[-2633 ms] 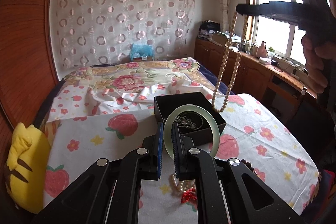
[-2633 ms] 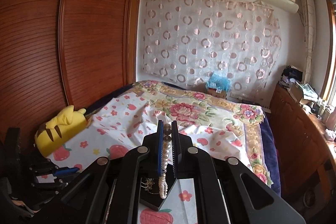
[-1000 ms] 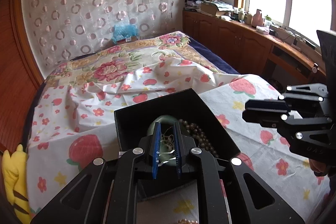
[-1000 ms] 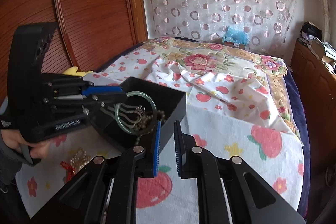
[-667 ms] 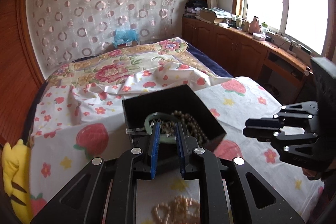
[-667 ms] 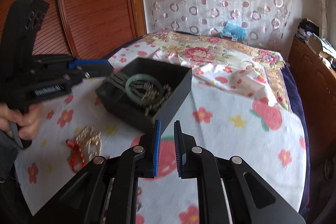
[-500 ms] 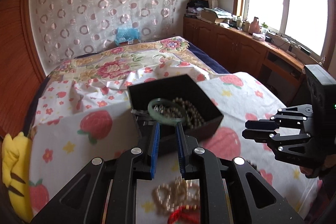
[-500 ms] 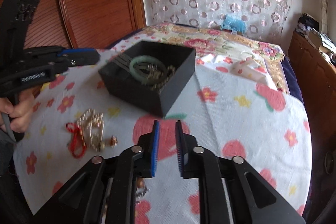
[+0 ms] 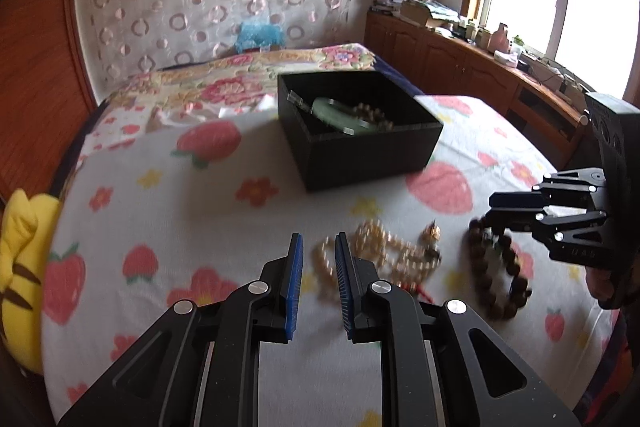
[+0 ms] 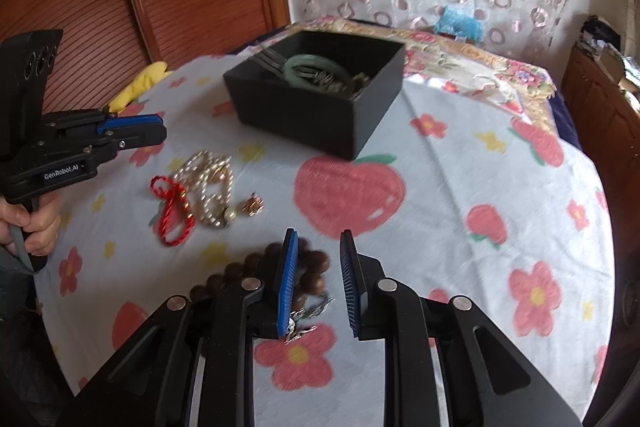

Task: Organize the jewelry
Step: 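Move both tools back to the remaining jewelry beside the box, then grasp the red string bracelet with the left tool and lift it, then close the right tool on the dark wooden bead bracelet and lift it, then drop the bead bracelet into the box with the right tool while the left drops the red bracelet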

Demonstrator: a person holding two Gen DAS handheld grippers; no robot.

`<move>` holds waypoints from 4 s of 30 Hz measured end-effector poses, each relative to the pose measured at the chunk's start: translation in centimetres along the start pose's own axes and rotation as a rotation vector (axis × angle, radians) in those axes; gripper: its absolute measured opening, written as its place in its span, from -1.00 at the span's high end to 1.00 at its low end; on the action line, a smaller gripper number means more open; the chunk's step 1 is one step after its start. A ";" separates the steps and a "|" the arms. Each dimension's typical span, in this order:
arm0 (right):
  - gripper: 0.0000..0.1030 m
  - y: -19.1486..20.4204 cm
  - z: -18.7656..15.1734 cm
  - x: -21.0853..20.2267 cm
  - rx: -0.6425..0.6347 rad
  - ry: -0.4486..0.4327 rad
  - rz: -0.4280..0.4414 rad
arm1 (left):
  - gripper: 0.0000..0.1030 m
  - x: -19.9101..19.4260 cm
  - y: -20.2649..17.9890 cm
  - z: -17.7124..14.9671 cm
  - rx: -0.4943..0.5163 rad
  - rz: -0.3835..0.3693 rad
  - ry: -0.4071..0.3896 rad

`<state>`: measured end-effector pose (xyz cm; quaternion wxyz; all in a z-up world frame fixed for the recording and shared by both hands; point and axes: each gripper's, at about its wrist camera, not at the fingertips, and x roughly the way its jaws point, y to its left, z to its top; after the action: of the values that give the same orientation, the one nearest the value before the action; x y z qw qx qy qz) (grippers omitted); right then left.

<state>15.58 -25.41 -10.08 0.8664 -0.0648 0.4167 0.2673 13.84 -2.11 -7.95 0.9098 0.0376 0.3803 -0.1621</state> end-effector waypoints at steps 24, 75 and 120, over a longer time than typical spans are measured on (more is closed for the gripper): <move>0.53 -0.9 -1.2 0.7 0.084 -0.023 -0.039 | 0.50 0.4 -1.1 -3.0 -0.023 -0.008 0.059; 0.71 -0.4 -1.1 0.7 0.020 -0.005 -0.037 | 0.95 -6.8 -3.8 -1.9 0.020 0.002 -0.158; 0.71 -0.4 14.6 -4.8 -0.041 -0.251 -0.082 | 0.95 -3.7 -1.0 6.9 0.040 0.030 -0.223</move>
<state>23.40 -22.81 2.92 0.9205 -0.0653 0.2964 0.2462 15.79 -3.44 -0.39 0.9479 0.0431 0.2727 -0.1591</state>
